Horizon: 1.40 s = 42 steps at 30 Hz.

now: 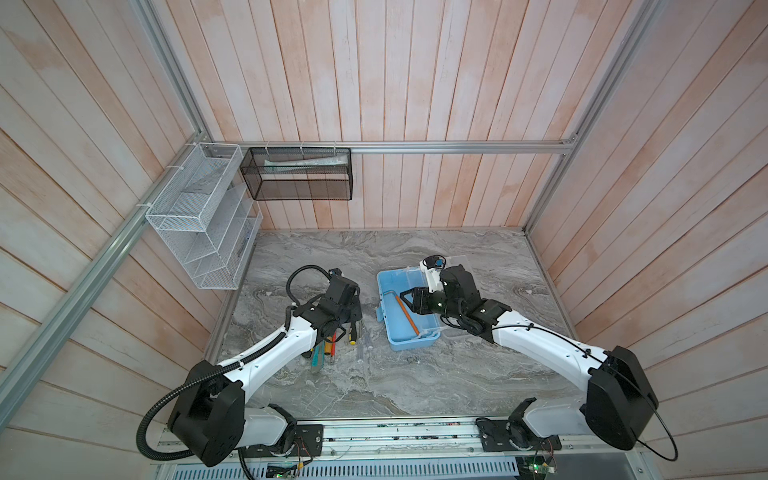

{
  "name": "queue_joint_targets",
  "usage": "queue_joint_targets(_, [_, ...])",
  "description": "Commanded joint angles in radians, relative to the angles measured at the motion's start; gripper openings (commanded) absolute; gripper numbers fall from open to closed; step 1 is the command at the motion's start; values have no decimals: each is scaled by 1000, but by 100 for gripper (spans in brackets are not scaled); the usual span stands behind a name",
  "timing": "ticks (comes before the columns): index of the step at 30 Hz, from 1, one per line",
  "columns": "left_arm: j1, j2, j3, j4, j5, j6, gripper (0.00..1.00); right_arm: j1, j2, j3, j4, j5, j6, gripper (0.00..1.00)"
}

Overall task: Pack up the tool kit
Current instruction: 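Move the left gripper back over the row of tools, then lower the left gripper and grasp the red-handled hex key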

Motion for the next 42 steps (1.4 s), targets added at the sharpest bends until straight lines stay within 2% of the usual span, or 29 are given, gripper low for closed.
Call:
queue_joint_targets(1, [19,2,-44,-65,-22,-3,53,10,14,21,-14,19,-10,49])
queue_joint_targets(4, [19,21,-67,-38,-7,-18,50,10,20,12,3,14,-4,49])
queue_joint_targets(20, [38,154,-88,-9,-71,-24,38,11,80,6,28,-16,-5,48])
queue_joint_targets(26, [42,186,-91,4,-91,-26,37,10,84,-4,35,-14,-2,49])
queue_joint_targets(42, [60,268,-106,66,-56,-12,30,-23,103,-37,71,-51,14,48])
